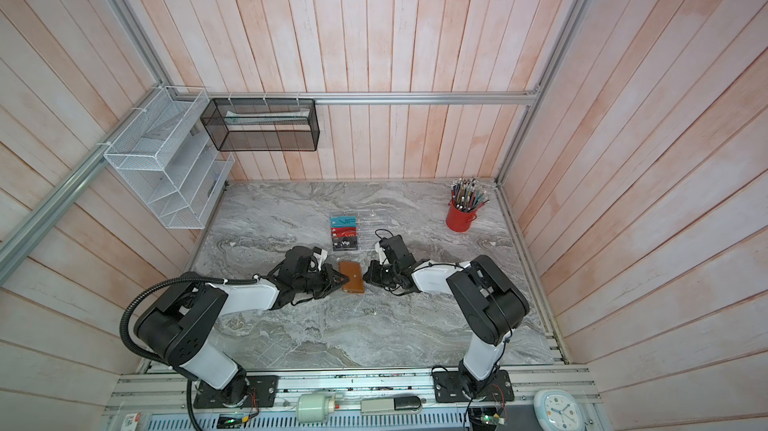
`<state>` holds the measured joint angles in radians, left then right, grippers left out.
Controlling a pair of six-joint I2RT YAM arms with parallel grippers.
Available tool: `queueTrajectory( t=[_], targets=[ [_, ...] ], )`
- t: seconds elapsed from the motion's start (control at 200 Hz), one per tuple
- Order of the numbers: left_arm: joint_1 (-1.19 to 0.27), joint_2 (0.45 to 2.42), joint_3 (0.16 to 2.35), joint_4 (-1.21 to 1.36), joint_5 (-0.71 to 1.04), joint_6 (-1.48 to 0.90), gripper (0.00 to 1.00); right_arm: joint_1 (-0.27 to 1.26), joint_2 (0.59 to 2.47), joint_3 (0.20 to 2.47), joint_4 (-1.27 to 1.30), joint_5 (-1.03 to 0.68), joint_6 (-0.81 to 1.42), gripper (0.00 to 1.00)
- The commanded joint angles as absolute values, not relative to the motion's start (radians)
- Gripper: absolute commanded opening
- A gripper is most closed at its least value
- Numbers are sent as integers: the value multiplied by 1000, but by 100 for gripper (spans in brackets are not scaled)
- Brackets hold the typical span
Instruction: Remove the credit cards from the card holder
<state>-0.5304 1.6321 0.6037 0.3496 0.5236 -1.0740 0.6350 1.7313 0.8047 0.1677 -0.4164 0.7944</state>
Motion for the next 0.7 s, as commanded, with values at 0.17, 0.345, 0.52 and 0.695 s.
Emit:
queueTrajectory(
  t=[0.17,0.345,0.52,0.695],
  targets=[
    [-527,1632,586,510,585,-1065,7,603,1610,786,139,-431,788,9],
    [-528,1626,585,602,653,-1064,4,564,1511,740,149,-451,789,17],
    [-526,1629,581,703,702,-1094,1,521,1481,713,164,-488,778,18],
    [-530,1609,574,740,710,-1105,0,515,1503,712,167,-498,772,18]
  ],
)
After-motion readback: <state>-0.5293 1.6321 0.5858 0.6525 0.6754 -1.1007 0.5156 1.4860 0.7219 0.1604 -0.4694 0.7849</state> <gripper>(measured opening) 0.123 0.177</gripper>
